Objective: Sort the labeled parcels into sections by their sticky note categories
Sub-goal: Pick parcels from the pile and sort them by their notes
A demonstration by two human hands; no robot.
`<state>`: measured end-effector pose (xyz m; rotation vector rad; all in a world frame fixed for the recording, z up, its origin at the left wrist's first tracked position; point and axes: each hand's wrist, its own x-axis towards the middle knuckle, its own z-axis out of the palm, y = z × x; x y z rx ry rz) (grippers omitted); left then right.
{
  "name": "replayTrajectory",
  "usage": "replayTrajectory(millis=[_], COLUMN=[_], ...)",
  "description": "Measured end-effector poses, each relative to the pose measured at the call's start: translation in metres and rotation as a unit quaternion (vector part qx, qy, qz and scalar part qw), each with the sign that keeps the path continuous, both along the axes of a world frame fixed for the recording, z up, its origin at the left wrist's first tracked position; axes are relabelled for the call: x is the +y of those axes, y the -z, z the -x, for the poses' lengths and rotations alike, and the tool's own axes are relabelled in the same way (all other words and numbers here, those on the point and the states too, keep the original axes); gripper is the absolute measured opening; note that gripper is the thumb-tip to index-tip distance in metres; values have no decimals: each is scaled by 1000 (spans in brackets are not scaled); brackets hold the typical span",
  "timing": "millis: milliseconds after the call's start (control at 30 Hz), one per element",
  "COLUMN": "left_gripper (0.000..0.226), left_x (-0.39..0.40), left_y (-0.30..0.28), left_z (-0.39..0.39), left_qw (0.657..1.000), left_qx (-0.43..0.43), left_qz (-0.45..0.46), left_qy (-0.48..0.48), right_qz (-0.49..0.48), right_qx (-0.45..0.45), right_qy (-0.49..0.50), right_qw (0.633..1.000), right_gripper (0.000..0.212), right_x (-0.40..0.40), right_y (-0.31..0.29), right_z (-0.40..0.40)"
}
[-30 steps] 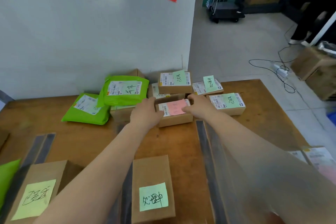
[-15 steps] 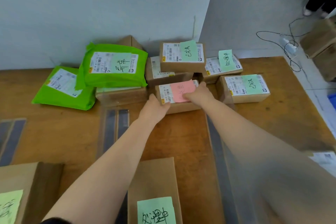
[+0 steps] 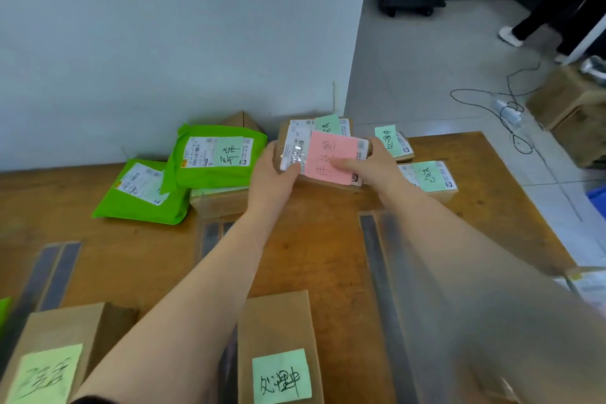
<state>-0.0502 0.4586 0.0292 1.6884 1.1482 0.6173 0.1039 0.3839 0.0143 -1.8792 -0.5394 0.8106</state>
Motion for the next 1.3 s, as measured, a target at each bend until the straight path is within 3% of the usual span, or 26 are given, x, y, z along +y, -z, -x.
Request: replayTrajectory(millis=[67,367,567,833,933,1000,1167,1300], left_gripper=[56,43,47,49,60,65,41,54], left_x=[4,9,19,52,67,75,77,76], left_y=[-19,-63,-21,53,69,80,91,90], left_z=[-6,-34,-45,-73,-85,-90,-101,-98], left_qw=[1000,994,999,998,995,993,988,978], left_qx=[-22,-48,-11,45,60,51,-11,-87], left_qz=[-16,-91,-32,-8,6,31,88,117], left_qy=[-5,30,-4,-35,-75,-101,-123,-151], right_qz=[0,15,-32,32,38,47,45,39], right_qx=[-17,-39,27,13,20,12,15,34], right_qy=[-18,-79,91,130,146,147,97,87], right_qw=[1000,996,995,991,988,988,994,995], right_gripper=[54,52,57,55,58,69,64,61], right_x=[-8,-34,-34,-9,-1,1,5,4], right_y=[-24,-70,-43,16,34,45,57,58], right_z=[-5,-30,-65,-99,-111,-116,-120,-120])
